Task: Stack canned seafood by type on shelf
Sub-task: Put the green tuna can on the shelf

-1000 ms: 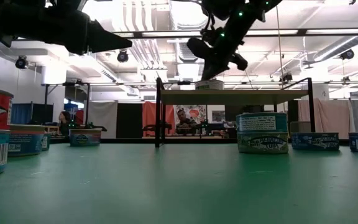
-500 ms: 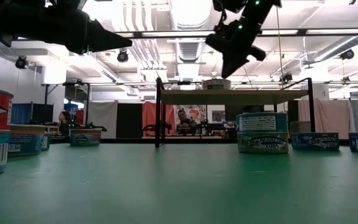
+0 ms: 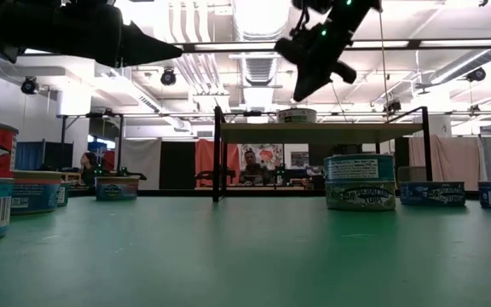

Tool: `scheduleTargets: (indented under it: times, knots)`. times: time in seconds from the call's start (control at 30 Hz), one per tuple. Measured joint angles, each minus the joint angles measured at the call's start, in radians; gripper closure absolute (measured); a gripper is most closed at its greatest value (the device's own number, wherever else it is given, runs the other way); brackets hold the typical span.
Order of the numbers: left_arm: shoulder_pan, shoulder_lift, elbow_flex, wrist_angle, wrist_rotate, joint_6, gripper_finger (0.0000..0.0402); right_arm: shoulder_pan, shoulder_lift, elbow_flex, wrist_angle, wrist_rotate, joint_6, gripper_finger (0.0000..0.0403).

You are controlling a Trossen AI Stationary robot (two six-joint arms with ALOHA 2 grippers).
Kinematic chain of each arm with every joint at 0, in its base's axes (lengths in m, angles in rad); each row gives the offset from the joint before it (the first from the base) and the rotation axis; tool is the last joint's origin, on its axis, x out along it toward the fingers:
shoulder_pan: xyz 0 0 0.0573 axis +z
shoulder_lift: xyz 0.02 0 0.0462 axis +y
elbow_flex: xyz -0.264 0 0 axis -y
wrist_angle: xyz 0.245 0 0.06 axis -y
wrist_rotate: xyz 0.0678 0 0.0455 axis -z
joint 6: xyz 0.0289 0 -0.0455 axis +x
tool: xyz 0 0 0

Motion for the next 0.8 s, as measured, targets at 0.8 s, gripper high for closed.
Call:
scheduleTargets:
  times: [0.8]
  knots:
    - [0.0,0.0,0.0,0.001,0.0,0.0,0.0402,-0.023,-0.019,0.002,-0.249,0.003,0.038,0.0394]
